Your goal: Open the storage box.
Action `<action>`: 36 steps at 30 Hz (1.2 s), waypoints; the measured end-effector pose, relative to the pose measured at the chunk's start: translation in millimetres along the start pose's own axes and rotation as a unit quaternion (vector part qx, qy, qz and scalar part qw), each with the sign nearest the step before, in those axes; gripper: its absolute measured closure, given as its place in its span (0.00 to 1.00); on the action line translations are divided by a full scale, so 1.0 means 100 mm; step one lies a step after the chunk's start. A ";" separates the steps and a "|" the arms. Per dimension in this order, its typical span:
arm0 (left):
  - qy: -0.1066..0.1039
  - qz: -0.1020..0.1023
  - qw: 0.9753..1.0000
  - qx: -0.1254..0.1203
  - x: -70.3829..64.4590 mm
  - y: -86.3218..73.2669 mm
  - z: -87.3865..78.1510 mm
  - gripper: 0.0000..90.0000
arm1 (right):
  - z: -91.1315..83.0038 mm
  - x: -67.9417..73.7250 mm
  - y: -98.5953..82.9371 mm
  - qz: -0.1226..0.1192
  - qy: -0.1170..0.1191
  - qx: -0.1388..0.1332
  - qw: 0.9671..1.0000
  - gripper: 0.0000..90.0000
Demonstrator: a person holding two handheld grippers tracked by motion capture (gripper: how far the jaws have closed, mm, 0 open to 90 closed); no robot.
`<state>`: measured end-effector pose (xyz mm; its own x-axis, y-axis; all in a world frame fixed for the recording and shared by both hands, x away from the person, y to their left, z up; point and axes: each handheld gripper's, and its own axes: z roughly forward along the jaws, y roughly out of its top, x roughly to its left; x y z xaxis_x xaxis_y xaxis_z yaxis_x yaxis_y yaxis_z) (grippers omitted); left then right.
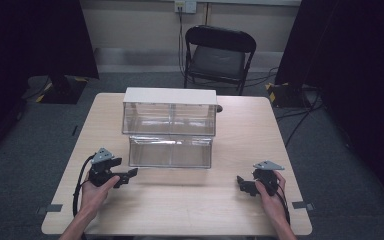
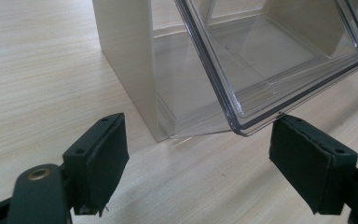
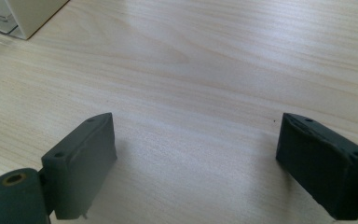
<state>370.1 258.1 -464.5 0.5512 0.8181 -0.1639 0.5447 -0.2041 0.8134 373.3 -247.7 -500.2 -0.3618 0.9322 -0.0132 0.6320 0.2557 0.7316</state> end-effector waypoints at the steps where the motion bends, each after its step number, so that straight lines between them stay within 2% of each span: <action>1: 0.002 0.001 1.000 0.001 0.00 0.00 0.00 0.22 | 0.00 0.00 0.00 0.000 0.000 0.000 1.000 0.12; 3: 0.003 0.003 1.000 -0.001 -0.01 0.00 0.00 0.22 | 0.00 0.00 0.00 0.000 0.000 0.000 1.000 0.12; 4: 0.007 0.013 1.000 0.000 -0.02 0.00 -0.01 0.23 | 0.00 0.00 0.00 0.000 0.000 0.000 1.000 0.12; 6: -0.002 0.011 1.000 -0.004 -0.03 0.00 -0.02 0.23 | 0.00 0.00 0.00 0.000 0.000 0.000 1.000 0.12; 17: -0.003 0.008 1.000 -0.010 -0.04 0.01 -0.03 0.22 | 0.00 0.00 0.00 0.000 0.000 0.000 1.000 0.12; 18: -0.004 0.015 1.000 -0.010 -0.03 0.01 -0.03 0.22 | 0.00 0.00 0.00 0.000 0.000 0.000 1.000 0.12; 27: -0.006 0.019 1.000 -0.019 -0.05 0.02 -0.04 0.21 | 0.00 0.00 0.00 0.000 0.000 0.000 1.000 0.12; 29: -0.007 0.013 1.000 -0.021 -0.05 0.02 -0.03 0.21 | 0.00 0.00 0.00 0.000 0.000 0.000 1.000 0.12; 36: -0.008 0.013 1.000 -0.019 -0.04 0.02 -0.03 0.20 | 0.00 0.00 0.00 0.000 0.000 0.000 1.000 0.12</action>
<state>366.7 256.1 -460.4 0.5748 0.8043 -0.1504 0.5053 -0.2044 0.8384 373.5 -247.5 -500.2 -0.3624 0.9320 -0.0127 0.6322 0.2558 0.7313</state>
